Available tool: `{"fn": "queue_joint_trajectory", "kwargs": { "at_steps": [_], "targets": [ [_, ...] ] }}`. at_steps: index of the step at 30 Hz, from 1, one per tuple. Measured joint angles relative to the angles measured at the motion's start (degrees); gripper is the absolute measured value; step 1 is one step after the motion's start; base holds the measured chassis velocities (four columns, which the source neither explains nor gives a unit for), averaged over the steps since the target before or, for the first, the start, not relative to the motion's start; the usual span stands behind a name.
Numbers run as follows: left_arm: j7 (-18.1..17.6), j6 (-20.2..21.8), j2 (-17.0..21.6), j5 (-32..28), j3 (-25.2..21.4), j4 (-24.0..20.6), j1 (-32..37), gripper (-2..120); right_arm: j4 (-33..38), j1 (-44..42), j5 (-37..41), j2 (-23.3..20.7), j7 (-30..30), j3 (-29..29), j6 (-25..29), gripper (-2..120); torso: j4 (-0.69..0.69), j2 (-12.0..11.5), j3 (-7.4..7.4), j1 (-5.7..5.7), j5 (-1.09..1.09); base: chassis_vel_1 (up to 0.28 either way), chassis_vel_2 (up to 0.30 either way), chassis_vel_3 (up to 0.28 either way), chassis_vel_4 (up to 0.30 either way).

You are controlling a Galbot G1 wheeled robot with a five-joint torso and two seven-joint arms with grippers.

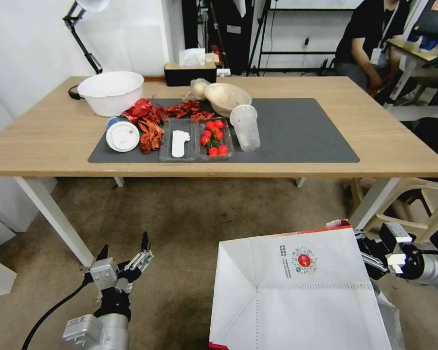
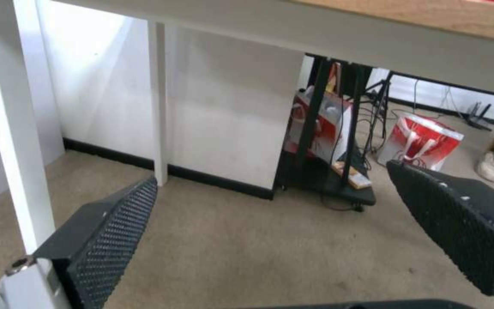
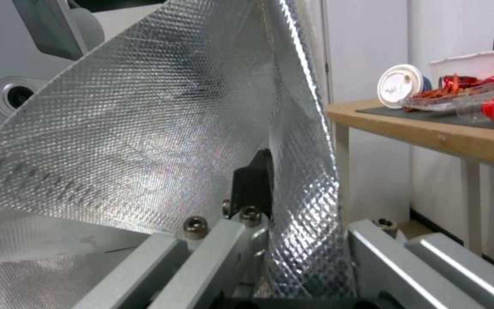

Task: Pick up the food delivery bag from the floor and place it on the table.

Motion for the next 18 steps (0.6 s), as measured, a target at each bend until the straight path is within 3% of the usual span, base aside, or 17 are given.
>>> {"fn": "queue_joint_trajectory", "kwargs": {
  "at_steps": [18],
  "targets": [
    [0.16,0.01,0.34,-0.30,-0.01,0.18,-0.29,100,-0.25,0.25,0.14,-0.53,0.36,-0.14,0.02,0,0.00,4.63,2.74,1.88,0.00,0.000,0.000,0.000,0.000]
  ]
}}
